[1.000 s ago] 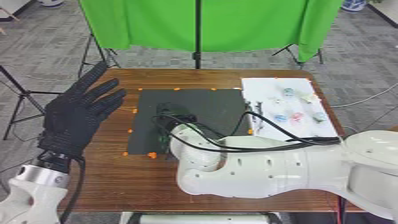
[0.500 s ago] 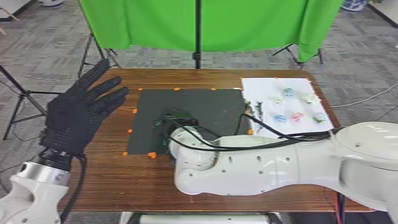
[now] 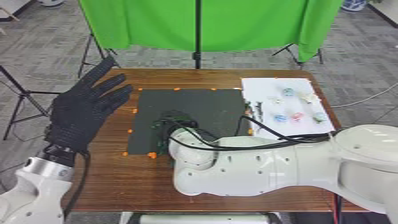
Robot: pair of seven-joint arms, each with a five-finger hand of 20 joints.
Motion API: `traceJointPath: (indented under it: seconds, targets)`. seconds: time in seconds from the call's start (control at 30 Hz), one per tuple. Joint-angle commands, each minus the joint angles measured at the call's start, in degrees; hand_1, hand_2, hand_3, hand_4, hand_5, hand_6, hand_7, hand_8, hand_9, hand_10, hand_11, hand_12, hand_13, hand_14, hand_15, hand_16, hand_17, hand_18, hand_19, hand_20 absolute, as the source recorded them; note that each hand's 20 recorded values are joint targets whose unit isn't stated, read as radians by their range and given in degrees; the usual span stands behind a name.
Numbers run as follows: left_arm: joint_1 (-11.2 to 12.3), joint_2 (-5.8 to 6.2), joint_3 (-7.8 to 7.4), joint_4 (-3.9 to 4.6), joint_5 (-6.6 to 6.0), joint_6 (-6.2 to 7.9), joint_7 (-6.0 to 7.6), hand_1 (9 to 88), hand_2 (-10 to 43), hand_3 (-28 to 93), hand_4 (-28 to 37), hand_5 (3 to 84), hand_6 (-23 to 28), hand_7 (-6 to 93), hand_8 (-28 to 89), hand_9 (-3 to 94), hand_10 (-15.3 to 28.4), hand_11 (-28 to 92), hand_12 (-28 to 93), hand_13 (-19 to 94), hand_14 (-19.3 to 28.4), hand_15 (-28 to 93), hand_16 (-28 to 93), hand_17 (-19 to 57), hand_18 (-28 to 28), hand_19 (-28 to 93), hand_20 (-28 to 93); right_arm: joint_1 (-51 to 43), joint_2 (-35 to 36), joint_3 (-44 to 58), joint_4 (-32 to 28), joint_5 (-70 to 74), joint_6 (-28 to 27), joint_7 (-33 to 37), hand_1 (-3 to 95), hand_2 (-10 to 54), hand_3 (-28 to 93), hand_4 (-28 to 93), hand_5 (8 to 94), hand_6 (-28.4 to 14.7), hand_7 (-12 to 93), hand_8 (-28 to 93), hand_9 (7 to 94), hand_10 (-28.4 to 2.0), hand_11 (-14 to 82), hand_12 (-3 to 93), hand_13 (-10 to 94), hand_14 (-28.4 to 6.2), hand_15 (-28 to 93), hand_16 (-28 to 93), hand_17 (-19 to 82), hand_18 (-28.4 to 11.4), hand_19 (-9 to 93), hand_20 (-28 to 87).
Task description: Arrange flowers
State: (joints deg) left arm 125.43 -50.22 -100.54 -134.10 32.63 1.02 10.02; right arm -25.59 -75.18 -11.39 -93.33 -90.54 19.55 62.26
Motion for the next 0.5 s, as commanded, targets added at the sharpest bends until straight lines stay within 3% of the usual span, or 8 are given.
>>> traceJointPath:
  seconds: [0.03, 0.1, 0.13, 0.43, 0.5]
  targets:
    - [0.3, -0.1, -0.01, 0.38, 0.25, -0.61, 0.01, 22.3, 6.3, 75, -25.4, 25.0, 4.2, 14.6, -10, 22.0, 16.9, 17, 13, 14, 22.5, 27, 0, -18.7, 23.5, 38, 9, -0.4, 0.1, 2.1, -0.9, 3.9, -1.6, -1.8, 41.5, -1.0, 69, -28, 93.7, 2.8, 19, -13, 93.7, -10.4, 44.2, 15.4, 87, -9.3, 64, 20, 48, -23.3, 93, 35]
    - [0.3, 0.0, 0.13, 0.34, 0.17, -0.34, 0.07, 22.4, 6.3, 75, -25.3, 25.0, 4.2, 14.6, -10, 21.9, 16.9, 17, 13, 14, 22.6, 27, 0, -18.7, 23.5, 38, 9, -0.8, 0.2, 2.8, -1.0, 5.0, -2.3, -1.8, 41.3, 0.0, 68, -28, 93.5, 3.0, 17, -13, 93.7, -10.3, 43.5, 15.5, 87, -9.3, 64, 20, 48, -23.3, 93, 35]
    - [0.2, -0.3, 0.02, 0.34, 0.22, -0.45, -0.57, 22.4, 6.3, 75, -25.3, 25.1, 4.2, 14.6, -10, 21.8, 16.8, 17, 13, 14, 22.6, 27, 0, -18.7, 23.5, 38, 9, -1.3, 0.1, 3.1, -0.9, 4.7, -2.5, -1.5, 41.2, 0.9, 67, -28, 93.2, 3.0, 16, -13, 93.7, -10.3, 43.0, 15.6, 87, -9.2, 64, 20, 47, -23.2, 93, 35]
    - [0.9, -0.06, 0.19, 0.05, 0.12, 0.21, -0.08, 22.5, 6.3, 75, -25.2, 25.0, 4.2, 14.8, -10, 21.6, 16.6, 17, 13, 14, 22.5, 27, 0, -18.7, 23.3, 38, 9, -1.0, 0.2, 3.2, -0.8, 4.9, -2.2, -1.4, 40.6, 4.5, 60, -28, 87.1, 2.4, 13, -13, 93.7, -10.5, 40.7, 16.1, 86, -9.0, 64, 20, 47, -22.9, 93, 34]
    - [1.5, 0.32, 0.08, -0.14, 0.15, 0.44, 0.86, 22.6, 6.3, 75, -25.2, 25.0, 4.2, 14.8, -10, 21.5, 16.6, 17, 13, 14, 22.5, 27, 0, -18.7, 23.3, 38, 9, 0.3, -0.2, 1.2, -0.4, 3.4, -0.9, -0.7, 40.4, 4.5, 60, -28, 86.2, 2.5, 13, -13, 93.7, -10.5, 40.5, 16.3, 86, -9.0, 64, 20, 47, -22.9, 93, 34]
